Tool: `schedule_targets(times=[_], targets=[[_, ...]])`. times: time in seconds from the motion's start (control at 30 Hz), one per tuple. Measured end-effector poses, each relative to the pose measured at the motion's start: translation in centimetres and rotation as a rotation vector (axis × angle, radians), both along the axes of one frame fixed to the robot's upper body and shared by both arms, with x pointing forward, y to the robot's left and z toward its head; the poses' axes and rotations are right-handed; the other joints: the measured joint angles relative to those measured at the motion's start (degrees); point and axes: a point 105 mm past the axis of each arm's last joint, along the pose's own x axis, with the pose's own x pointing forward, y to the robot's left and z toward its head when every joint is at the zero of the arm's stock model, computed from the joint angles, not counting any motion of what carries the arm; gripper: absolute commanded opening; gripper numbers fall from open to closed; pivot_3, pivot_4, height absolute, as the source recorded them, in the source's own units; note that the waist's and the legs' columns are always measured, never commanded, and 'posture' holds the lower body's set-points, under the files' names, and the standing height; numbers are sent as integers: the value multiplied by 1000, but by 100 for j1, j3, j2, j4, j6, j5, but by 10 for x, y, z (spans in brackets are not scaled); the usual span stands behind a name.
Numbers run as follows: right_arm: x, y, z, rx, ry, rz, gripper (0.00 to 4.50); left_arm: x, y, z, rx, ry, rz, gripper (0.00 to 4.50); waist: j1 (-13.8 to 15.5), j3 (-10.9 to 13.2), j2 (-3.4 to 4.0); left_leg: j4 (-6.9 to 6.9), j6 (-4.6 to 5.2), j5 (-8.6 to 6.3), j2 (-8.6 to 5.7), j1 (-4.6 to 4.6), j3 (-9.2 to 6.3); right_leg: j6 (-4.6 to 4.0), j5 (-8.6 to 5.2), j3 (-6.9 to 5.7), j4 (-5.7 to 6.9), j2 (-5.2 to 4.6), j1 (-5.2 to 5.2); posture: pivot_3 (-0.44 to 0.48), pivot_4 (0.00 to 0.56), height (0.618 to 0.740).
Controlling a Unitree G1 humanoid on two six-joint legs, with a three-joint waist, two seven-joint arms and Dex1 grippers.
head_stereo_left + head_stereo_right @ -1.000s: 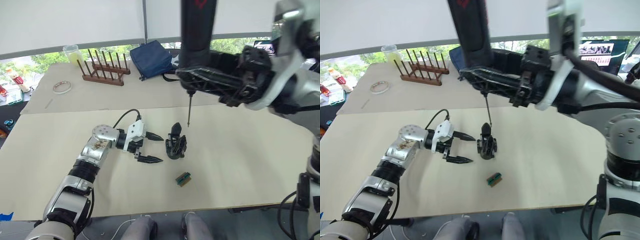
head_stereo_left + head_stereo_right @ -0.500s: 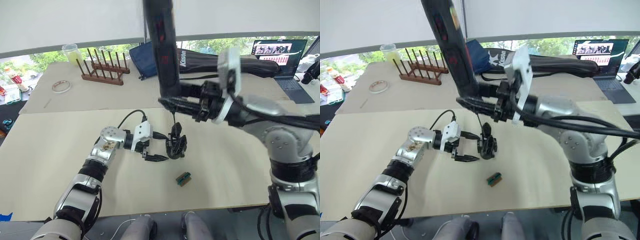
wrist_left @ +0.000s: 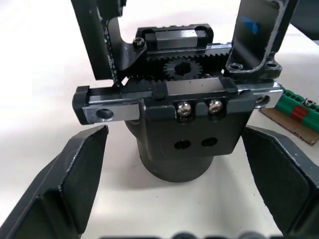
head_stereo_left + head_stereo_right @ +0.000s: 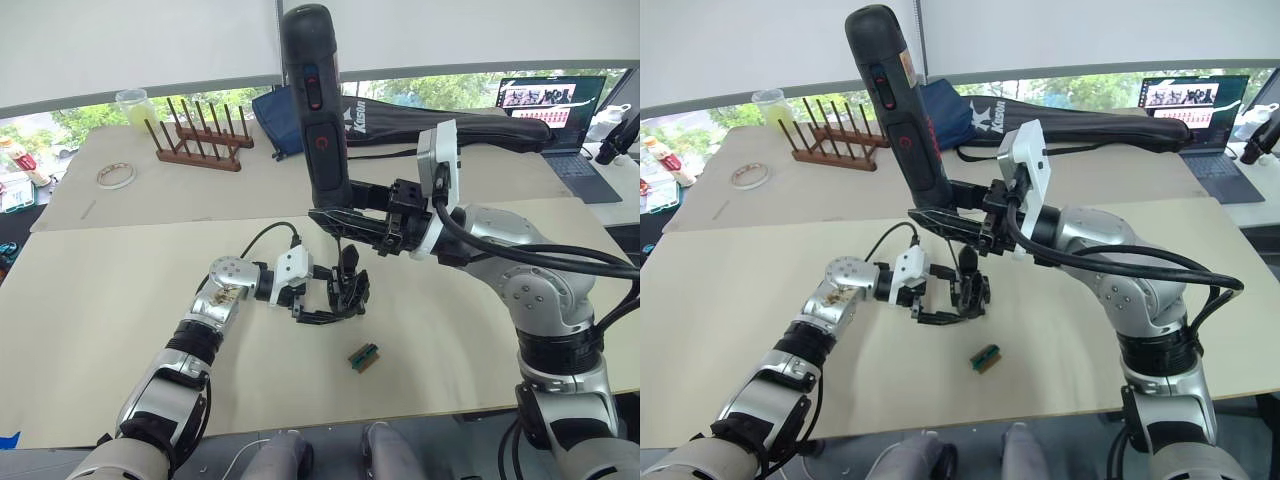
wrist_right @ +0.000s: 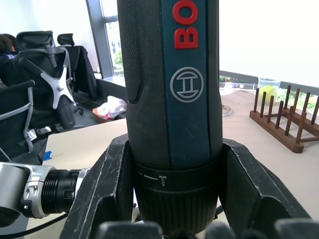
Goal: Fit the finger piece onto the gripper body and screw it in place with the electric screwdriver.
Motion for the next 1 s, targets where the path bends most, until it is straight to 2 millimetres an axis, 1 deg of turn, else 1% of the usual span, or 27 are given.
schedule_targets(times=[0.1, 0.23, 0.47, 1.0], targets=[[-1, 1, 0, 3, -2, 7, 1960, 1, -1, 0, -4, -2, 5, 4500, 2, 0, 0, 0, 0, 0, 0, 0, 0, 0, 0, 0, 0, 0, 0, 0, 150, 740], [-5, 0, -7, -8, -4, 16, 1960, 2, -2, 1, -8, -6, 17, 4500, 0, 0, 0, 0, 0, 0, -2, 0, 0, 0, 0, 0, 0, 0, 0, 0, 150, 740], [-6, 0, -13, -11, 4, 16, 1960, 1, -2, 2, -8, -9, 13, 4500, -1, 0, 0, 0, 0, 0, -1, 0, 0, 0, 0, 0, 0, 2, 0, 0, 150, 740], [-5, 1, -19, -26, 3, 9, 1960, 0, -2, 4, -1, -5, 9, 4500, -3, 0, 0, 0, 0, 0, 0, 0, 0, 0, 0, 0, 0, 4, 0, 0, 150, 740]])
